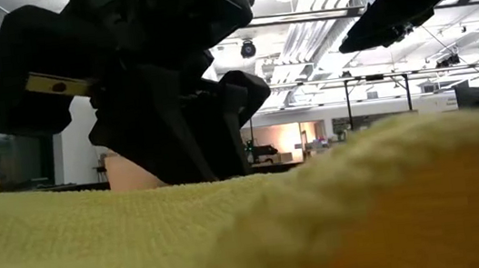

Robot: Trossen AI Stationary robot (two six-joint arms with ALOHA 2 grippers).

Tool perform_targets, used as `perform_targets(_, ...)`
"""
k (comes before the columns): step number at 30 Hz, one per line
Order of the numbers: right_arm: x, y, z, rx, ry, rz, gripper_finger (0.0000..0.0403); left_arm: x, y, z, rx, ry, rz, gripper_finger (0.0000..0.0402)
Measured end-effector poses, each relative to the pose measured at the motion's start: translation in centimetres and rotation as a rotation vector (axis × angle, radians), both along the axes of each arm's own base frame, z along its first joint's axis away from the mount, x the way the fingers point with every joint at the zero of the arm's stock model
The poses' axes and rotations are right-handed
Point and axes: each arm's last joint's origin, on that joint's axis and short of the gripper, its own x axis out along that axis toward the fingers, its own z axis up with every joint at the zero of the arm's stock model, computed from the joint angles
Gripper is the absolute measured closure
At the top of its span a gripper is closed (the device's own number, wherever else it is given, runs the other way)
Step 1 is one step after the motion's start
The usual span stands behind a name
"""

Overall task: Fold microfiber towels
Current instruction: Fold the blue microfiber cloth on the table

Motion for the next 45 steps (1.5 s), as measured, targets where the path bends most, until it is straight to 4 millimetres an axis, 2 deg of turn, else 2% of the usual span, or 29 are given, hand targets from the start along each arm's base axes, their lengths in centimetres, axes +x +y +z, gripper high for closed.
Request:
perform_targets(11,0.0,0.0,0.0,0.0,0.0,0.0,0.0194,0.0,0.0,0.1,-0.001,-0.001,-0.001,0.0273)
perform_targets(26,0.0,0.0,0.0,0.0,0.0,0.0,0.0194,0.0,0.0,0.1,0.013,-0.009,-0.022,0.0363)
perform_targets(36,0.0,0.0,0.0,0.0,0.0,0.0,0.0194,0.0,0.0,0.1,0.012,-0.009,-0.021,0.0388)
perform_targets(45,0.1,0.0,0.1,0.004,-0.016,0.0,0.0194,-0.1,0.2,2.0,-0.007,-0.05,0.026,0.04)
